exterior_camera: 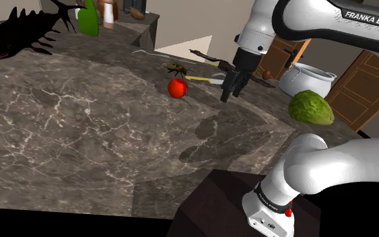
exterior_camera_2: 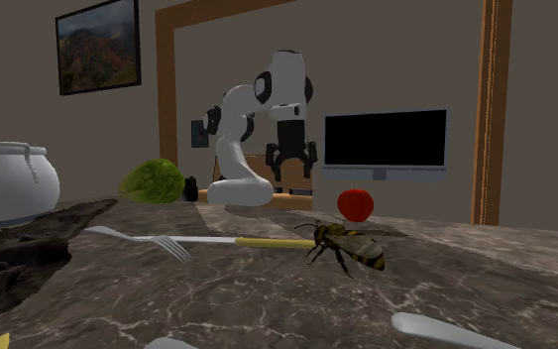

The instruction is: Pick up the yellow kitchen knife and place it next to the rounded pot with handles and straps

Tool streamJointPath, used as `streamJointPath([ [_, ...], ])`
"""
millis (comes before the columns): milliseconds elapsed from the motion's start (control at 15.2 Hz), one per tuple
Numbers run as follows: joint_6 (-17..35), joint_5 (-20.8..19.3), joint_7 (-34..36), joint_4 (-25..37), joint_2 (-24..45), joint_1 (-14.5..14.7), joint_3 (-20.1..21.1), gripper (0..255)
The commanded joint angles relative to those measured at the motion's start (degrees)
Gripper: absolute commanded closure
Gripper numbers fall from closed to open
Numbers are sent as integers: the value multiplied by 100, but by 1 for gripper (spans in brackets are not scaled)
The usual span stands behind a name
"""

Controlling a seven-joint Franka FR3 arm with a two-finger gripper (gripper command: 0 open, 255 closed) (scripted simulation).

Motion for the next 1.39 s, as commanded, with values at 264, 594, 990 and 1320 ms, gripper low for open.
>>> streamJointPath([
  [264, 403, -463, -789, 43, 353, -88, -389, 0],
  [594, 948, -936, -1724, 278, 952, -169, -850, 0],
  [990, 1583, -1299, -2792, 822, 1846, -199, -1354, 0],
  [1320, 2035, -1391, -3672, 1484, 2694, -181, -1722, 0],
])
